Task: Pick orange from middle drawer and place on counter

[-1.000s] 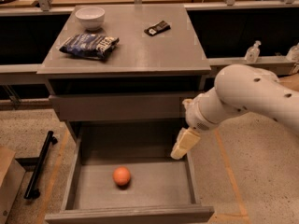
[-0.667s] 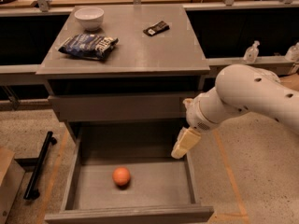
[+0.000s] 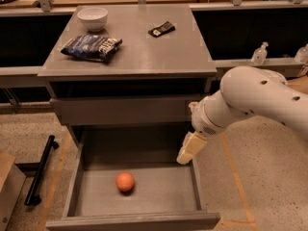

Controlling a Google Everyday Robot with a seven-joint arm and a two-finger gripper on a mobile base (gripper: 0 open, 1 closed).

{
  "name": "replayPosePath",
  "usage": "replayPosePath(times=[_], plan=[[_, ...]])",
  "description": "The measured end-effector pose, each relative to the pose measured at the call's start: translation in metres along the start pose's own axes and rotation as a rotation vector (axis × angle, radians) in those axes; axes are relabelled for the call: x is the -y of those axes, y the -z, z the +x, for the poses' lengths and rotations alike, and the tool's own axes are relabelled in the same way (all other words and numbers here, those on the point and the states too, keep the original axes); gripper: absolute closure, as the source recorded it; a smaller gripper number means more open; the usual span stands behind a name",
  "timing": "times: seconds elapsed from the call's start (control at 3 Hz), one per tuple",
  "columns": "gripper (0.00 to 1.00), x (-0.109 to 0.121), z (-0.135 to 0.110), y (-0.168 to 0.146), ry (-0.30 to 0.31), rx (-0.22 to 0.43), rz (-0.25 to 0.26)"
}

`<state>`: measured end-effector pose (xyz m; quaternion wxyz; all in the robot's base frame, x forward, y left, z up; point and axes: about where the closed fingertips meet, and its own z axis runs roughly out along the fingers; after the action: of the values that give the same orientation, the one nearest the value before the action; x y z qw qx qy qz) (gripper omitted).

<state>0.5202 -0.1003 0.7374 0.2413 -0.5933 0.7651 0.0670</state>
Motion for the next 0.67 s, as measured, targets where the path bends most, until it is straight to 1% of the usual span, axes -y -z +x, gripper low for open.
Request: replayPosePath(times=[0.33,0.67], plan=[[0.0,-0.01,-0.006,-0.039,-0.02,0.058,-0.049],[0.0,-0.02,-0.013,-0.096,-0.046,0.123,-0.109]])
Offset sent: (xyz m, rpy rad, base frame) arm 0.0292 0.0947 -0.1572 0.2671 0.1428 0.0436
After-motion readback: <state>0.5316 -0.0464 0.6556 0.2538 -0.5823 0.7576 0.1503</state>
